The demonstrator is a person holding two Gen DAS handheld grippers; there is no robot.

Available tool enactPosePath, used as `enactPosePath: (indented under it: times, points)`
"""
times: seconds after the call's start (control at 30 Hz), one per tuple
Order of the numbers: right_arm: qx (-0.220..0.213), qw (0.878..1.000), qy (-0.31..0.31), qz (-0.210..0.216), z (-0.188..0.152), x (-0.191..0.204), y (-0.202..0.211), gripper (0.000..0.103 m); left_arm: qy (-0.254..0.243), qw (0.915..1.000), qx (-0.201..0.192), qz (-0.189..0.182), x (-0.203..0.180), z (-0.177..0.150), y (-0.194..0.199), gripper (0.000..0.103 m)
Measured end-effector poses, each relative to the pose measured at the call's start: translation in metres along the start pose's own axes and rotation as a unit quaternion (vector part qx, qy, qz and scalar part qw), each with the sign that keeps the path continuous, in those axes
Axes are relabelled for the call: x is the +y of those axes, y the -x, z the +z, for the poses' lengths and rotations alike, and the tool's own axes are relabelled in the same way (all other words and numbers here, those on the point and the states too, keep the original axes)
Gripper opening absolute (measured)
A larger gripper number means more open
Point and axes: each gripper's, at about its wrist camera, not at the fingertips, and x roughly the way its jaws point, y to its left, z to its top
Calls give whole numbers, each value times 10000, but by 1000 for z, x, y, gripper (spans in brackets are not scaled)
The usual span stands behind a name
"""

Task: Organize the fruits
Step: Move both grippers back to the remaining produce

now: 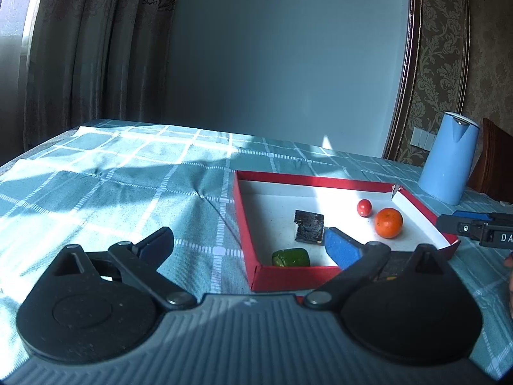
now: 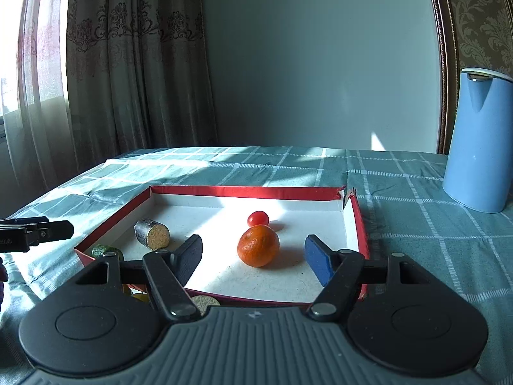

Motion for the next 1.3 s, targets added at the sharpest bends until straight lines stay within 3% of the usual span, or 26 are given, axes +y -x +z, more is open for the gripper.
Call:
enactPosePath:
  times: [0.17, 0.47, 0.67, 0.87, 1.07, 1.17, 1.3]
  points:
    - [220, 9997, 88, 83, -20, 5, 8, 70, -323, 9993, 152, -106, -8, -10, 5, 101]
    - [317, 9994, 130, -17, -25, 9, 6, 70, -451, 9966, 644, -241, -12, -12, -9, 100]
    - [424, 9991, 28, -82, -26, 5, 3, 70, -383, 9930, 1104, -191, -9, -14, -24, 86]
    - [474, 9988, 13, -80, -27, 5, 2, 70, -610, 9912, 1149, -257, -17, -16, -25, 85]
    - [491, 9987, -42, -124, -27, 4, 2, 70, -792, 9888, 1160, -511, -23, -16, -24, 62]
    - [451, 9988, -109, -154, -27, 2, 2, 70, -837, 9864, 1255, -649, -24, -18, -24, 41]
    - [449, 9987, -207, -114, -27, -1, 2, 70, -910, 9860, 1244, -636, -27, -20, -24, 35]
